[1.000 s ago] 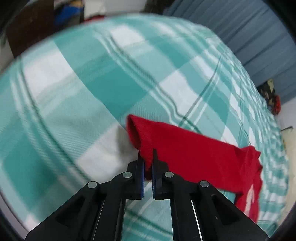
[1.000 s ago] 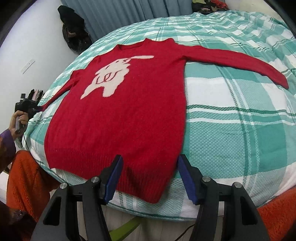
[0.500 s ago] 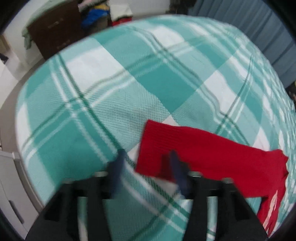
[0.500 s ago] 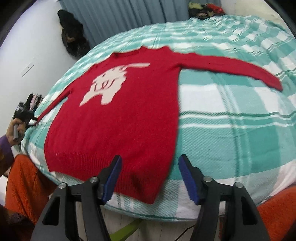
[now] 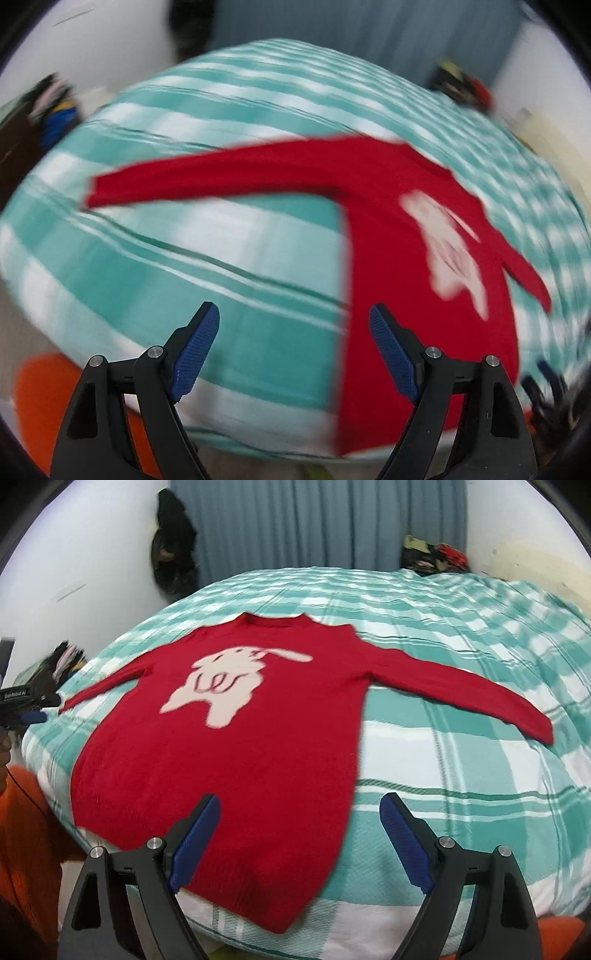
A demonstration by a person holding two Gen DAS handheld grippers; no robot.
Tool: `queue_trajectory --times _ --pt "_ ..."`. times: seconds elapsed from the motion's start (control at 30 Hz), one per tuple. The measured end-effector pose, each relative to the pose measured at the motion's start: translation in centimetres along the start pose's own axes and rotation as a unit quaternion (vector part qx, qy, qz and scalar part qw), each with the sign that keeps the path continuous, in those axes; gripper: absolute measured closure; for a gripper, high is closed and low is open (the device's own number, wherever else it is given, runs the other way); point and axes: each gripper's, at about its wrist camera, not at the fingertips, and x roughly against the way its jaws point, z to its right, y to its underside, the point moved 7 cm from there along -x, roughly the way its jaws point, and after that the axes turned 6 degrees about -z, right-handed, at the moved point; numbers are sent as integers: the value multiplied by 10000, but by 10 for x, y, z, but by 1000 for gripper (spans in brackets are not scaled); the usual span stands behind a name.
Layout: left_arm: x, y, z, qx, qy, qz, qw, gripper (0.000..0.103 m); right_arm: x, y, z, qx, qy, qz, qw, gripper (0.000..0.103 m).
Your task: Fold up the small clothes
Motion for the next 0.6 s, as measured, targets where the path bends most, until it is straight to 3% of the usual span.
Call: queue_trajectory --times 0.13,0.27,0.33,0.47,0.6 --pt "-31 31 54 -855 -148 -141 9961 18 -19 19 -1 63 -40 -422 9991 16" --pt "-60 61 66 -1420 -639 -96 9878 14 -45 38 3 8 -39 -976 9952 11" --pt "-61 60 62 -1453 -773 114 9863 3 -47 39 3 9 -62 -947 9955 7" --pt "-68 53 56 -1174 -484 -43 9919 0 -52 45 0 91 -28 -984 9951 1" --pt "-68 53 57 -1193 -501 -15 9916 0 -52 43 -1 99 -23 -987 9951 1"
